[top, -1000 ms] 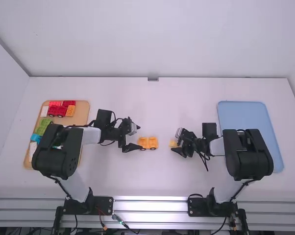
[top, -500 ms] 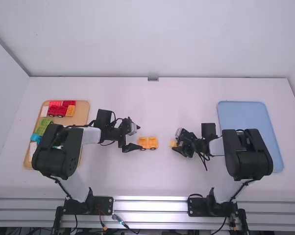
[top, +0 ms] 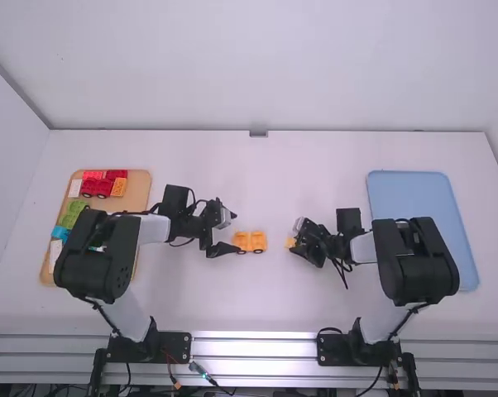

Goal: Assemble lego blocks to make yellow taxi

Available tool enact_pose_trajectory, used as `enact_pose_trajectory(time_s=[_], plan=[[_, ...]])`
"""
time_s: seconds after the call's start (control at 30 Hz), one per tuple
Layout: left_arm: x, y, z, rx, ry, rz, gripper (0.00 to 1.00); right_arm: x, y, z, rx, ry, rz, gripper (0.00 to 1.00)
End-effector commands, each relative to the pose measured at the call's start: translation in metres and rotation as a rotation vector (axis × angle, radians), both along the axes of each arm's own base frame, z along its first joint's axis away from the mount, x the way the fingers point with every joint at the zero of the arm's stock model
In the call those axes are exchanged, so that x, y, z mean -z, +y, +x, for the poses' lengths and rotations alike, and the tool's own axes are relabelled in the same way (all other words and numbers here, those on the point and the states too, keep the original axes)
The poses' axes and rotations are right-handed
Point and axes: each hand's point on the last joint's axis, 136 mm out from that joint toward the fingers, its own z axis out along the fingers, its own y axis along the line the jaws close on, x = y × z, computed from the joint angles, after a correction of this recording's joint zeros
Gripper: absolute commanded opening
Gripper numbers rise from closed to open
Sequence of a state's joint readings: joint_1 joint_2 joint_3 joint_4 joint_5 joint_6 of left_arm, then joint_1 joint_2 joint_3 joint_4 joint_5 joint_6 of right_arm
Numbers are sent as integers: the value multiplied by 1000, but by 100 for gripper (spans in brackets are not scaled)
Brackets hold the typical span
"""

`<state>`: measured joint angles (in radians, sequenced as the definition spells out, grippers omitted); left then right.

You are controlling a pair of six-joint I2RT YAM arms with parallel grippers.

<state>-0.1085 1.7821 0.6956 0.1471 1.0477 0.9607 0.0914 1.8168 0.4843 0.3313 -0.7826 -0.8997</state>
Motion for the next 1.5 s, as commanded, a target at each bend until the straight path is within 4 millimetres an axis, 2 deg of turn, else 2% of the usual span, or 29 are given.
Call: enact_pose_trajectory(time_s=[0.0, 0.13, 0.27, 0.43, 0.57, 0.8, 0.9, 1.03, 1.1, 1.3, 1.4, 1.47], plan=[[-5, -4, -3, 20, 9, -31, 99, 0, 1, 1, -1, 7, 10, 31], [-4, -2, -3, 13, 17, -29, 99, -2, 3, 1, -11, 3, 25, 24], [-1, -3, -9, 26, 20, -25, 99, -4, 4, 1, -12, -3, 33, 22], [9, -3, -20, 51, -4, -7, 99, -18, 12, 7, -31, -15, 100, 23], [18, -2, -15, -3, 2, 36, 99, -28, 17, 13, -32, -7, 105, 23], [29, -12, -13, -33, -67, 80, 99, -50, 34, 9, -166, -26, 81, 21], [41, -13, -10, -55, -39, 78, 99, -61, 44, 4, -237, -50, 79, 21], [47, -15, -2, -57, -9, 49, 99, -67, 55, 2, -291, -82, 87, 21], [48, -23, -1, -17, 14, 16, 99, -69, 61, 0, -315, -98, 89, 21], [60, -27, -1, 44, 38, 13, 100, -70, 73, -5, -354, -110, 86, 21], [66, -25, 3, 31, 48, 25, 88, -72, 79, -7, -375, -119, 88, 21], [67, -27, 1, 37, 48, 26, 70, -70, 80, -7, -378, -124, 81, 21]])
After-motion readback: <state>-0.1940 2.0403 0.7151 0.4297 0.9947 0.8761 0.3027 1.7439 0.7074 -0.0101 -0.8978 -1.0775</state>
